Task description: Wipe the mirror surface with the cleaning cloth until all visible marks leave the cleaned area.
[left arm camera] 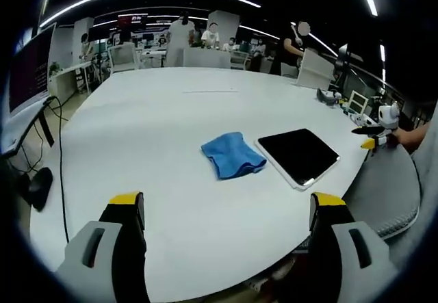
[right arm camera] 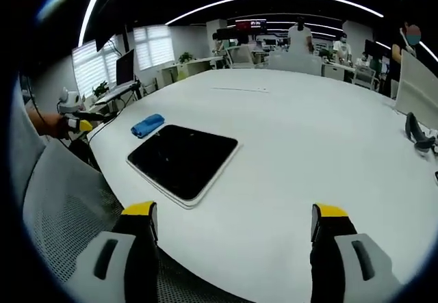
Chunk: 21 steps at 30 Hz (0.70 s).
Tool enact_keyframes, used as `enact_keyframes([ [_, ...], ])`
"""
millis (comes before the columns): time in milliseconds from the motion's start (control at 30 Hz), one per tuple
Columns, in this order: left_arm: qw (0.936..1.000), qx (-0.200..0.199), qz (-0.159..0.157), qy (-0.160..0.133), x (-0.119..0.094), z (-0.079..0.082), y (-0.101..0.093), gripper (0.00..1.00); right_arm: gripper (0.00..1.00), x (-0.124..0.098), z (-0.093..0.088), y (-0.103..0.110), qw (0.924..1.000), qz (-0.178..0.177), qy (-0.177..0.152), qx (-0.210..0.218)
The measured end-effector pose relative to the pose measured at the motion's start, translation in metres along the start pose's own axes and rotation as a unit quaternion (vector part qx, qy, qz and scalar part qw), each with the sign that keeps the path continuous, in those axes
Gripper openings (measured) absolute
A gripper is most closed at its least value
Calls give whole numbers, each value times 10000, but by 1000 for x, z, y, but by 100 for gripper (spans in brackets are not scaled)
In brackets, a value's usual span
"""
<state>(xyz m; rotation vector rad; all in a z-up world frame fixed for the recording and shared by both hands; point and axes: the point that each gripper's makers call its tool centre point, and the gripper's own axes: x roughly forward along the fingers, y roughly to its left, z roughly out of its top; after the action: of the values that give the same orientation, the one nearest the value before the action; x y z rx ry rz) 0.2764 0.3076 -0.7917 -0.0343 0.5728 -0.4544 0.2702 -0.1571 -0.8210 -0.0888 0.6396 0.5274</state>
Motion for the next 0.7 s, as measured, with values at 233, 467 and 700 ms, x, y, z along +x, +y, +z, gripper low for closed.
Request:
enact_keyframes([
  [233,10000,-12,66,-35,-4,5,4,99,92,0,0,2,10000,17,-1,25],
  [467,9999,-7,70,-74,-6,7,8,99,93,-1,2,0,9999,-29,-56,133],
  [700,9999,8,110,-49,-8,6,10,99,94,0,2,3,9999,29,-38,124],
])
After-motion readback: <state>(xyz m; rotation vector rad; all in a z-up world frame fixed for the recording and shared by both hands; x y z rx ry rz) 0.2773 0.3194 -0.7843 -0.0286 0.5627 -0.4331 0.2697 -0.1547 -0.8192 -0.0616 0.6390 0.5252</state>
